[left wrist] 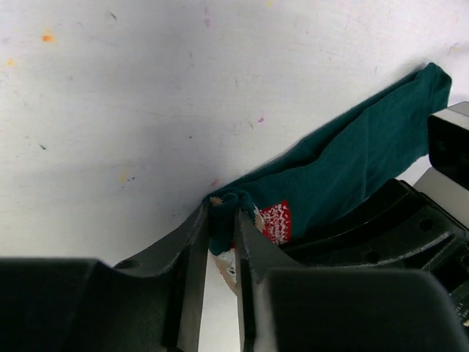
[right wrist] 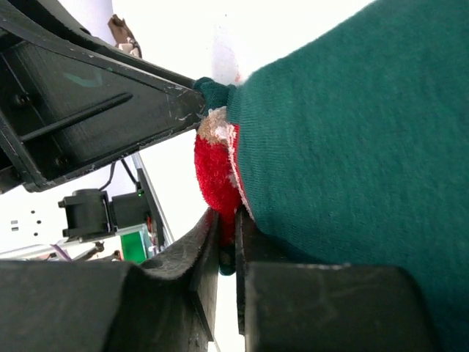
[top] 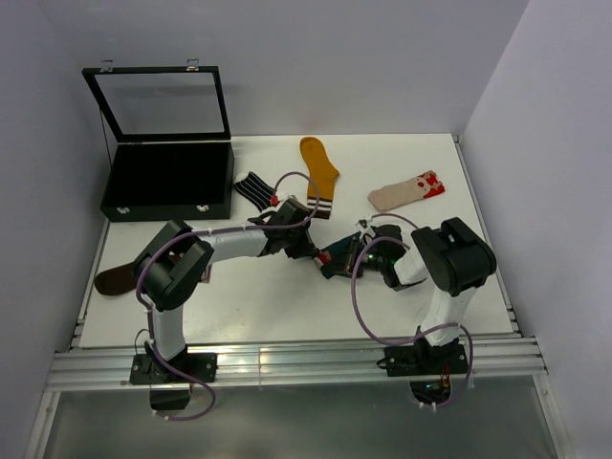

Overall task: Roll the socks
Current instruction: Roll the sock at the center of the board.

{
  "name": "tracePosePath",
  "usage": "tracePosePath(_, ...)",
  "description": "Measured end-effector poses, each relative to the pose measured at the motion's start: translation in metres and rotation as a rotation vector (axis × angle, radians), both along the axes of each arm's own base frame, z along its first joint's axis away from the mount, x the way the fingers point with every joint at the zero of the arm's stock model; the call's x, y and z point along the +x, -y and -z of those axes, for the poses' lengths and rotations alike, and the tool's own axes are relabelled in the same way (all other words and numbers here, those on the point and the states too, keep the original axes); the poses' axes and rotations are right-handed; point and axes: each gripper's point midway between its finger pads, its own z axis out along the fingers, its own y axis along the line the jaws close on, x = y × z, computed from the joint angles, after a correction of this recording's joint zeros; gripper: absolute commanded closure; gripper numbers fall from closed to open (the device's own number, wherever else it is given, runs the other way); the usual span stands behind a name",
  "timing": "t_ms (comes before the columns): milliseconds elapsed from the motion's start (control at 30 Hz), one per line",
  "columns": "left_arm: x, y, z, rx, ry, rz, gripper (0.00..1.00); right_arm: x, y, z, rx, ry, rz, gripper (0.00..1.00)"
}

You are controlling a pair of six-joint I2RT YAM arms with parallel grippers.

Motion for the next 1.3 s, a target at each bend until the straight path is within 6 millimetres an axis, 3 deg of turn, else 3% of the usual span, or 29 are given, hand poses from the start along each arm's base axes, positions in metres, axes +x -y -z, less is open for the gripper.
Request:
tracePosePath(133, 0.000, 0.005, 0.000, 0.016, -0.003, 0.014, 0.82, 0.001, 0.003, -0.002, -0.035, 0.002, 0.006, 0.69)
tracePosePath(267, 0.000, 0.010, -0.001, 0.019, -0.004, 0.024, 0.83, 0.005, 0.012, -0.011, -0.119, 0.036, 0.031, 0.59)
tracePosePath(433, -0.002, 0.011, 0.000, 0.029, -0.004, 0.032, 0.83, 0.018, 0.037, -0.027, -0.289, 0.107, 0.129, 0.58)
tracePosePath(600, -0.001, 0.011, 0.000, 0.040, 0.005, 0.039, 0.83, 0.041, 0.061, -0.041, -0.444, 0.167, 0.229, 0.64)
tracePosePath(800, 0.000, 0.008, 0.000, 0.064, 0.019, 0.046, 0.83, 0.059, 0.072, -0.012, -0.573, 0.094, 0.248, 0.66)
tracePosePath(833, 0.000, 0.008, 0.000, 0.071, 0.023, 0.049, 0.83, 0.060, 0.071, -0.004, -0.585, 0.069, 0.240, 0.66)
tracePosePath(1133, 0.010, -0.005, 0.000, 0.143, 0.072, 0.066, 0.82, 0.103, 0.033, -0.007, -0.596, 0.120, 0.196, 0.65)
tracePosePath(1300, 0.023, -0.020, 0.000, 0.180, 0.089, 0.055, 0.82, 0.109, 0.016, -0.008, -0.599, 0.143, 0.174, 0.63)
